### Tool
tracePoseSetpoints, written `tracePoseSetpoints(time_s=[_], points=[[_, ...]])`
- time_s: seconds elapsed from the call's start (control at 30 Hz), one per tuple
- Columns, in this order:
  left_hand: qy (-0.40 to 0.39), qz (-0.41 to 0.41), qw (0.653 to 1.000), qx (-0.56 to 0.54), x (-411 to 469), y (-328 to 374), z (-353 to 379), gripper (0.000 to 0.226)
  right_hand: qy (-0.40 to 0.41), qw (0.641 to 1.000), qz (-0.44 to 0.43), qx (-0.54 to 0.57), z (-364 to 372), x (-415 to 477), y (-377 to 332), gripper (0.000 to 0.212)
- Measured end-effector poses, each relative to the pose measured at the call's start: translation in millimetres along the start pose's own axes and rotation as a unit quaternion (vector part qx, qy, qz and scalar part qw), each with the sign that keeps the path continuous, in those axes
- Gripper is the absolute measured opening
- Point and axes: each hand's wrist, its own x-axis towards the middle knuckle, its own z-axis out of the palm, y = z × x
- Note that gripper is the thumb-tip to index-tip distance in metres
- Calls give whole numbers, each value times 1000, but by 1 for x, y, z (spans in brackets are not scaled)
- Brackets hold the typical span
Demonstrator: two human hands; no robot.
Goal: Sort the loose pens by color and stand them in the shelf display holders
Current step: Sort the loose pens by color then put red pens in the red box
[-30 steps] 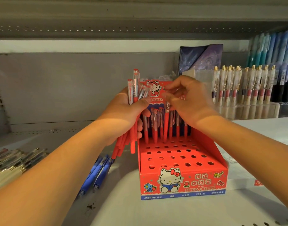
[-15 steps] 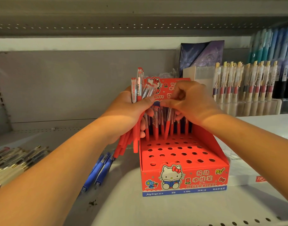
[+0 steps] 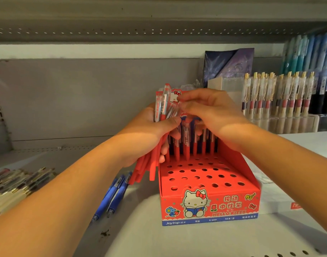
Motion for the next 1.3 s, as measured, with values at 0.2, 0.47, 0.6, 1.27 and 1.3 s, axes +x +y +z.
tracePoseSetpoints(time_s=[0.2,0.47,0.6,1.27,1.3], points=[[-2,-6,1000,-13,0,1,-1,12,-31,994,31,103,-2,-2,0,16],[53,-31,998,-19,4,-1,-4,19,38,976,34,211,-10,3,-7,22],[80,-53,995,-4,7,-4,-7,16,77,983,7,170,-18,9,-8,22],[137,-49,989,10,8,-1,-9,20,-12,965,-19,-259,-12,7,0,20],[137,-55,989,14,7,0,-9,21,-18,956,-10,-292,-13,7,0,20]])
